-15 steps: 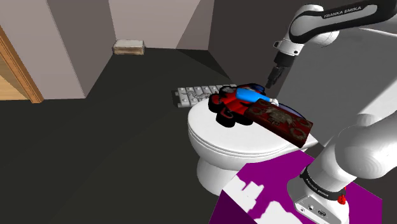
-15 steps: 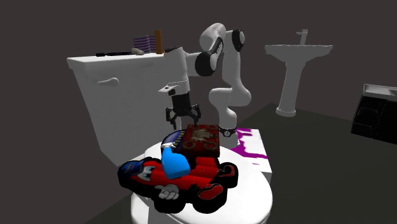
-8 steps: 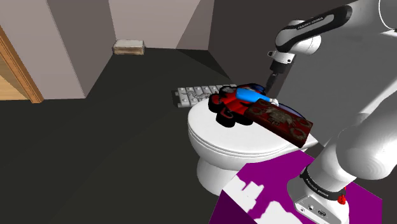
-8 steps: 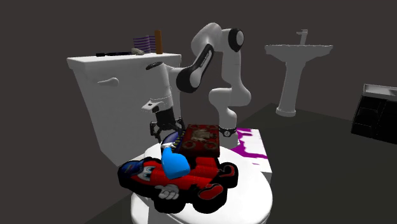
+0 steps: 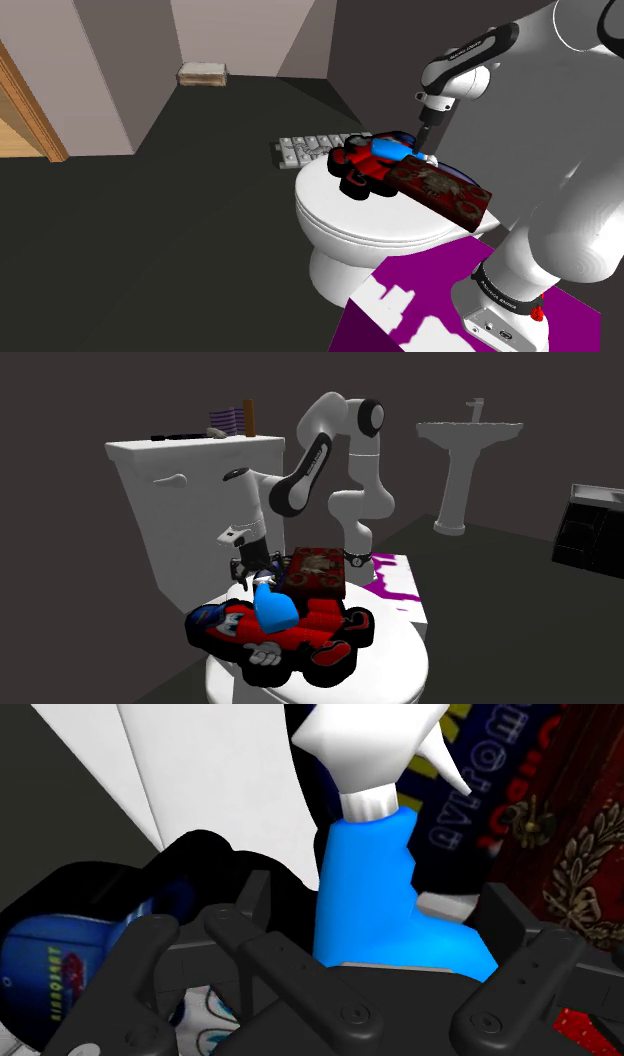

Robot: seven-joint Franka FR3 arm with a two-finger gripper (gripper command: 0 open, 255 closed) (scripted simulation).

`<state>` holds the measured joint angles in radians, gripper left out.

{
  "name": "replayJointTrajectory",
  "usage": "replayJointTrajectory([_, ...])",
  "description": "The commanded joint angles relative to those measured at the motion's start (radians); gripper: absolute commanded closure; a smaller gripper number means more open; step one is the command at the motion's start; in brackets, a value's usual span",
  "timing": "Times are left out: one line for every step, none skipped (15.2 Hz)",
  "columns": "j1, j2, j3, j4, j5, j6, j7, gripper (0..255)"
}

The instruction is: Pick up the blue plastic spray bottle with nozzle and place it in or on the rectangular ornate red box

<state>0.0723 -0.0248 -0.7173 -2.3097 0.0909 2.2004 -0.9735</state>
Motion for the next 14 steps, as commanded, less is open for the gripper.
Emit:
replayJointTrajectory([0.003,0.027,0.001,-0.017,0.025,0.036,-0.017,0])
replayJointTrajectory([0.002,0.027,0.001,-0.017,0.025,0.036,-0.017,0])
replayJointTrajectory([0.002,0.027,0.001,-0.017,0.025,0.036,-0.017,0])
replayJointTrajectory([0.002,0.027,0.001,-0.017,0.025,0.036,-0.017,0])
replayJointTrajectory([0.002,0.027,0.001,-0.017,0.025,0.036,-0.017,0])
replayJointTrajectory([0.002,0.027,0.001,-0.017,0.025,0.036,-0.017,0])
replayJointTrajectory([0.002,0.027,0.001,-0.017,0.025,0.036,-0.017,0])
replayJointTrajectory([0.002,0.027,0.001,-0.017,0.025,0.036,-0.017,0])
replayJointTrajectory([0.002,0.027,0.001,-0.017,0.025,0.036,-0.017,0])
replayJointTrajectory([0.002,0.027,0.001,-0.017,0.025,0.036,-0.017,255])
replayJointTrajectory([0.002,0.027,0.001,-0.017,0.025,0.036,-0.017,255])
replayJointTrajectory([0.002,0.027,0.001,-0.017,0.025,0.036,-0.017,255])
replayJointTrajectory([0.002,0.027,0.001,-0.017,0.025,0.036,-0.017,255])
replayJointTrajectory([0.002,0.027,0.001,-0.017,0.025,0.036,-0.017,255])
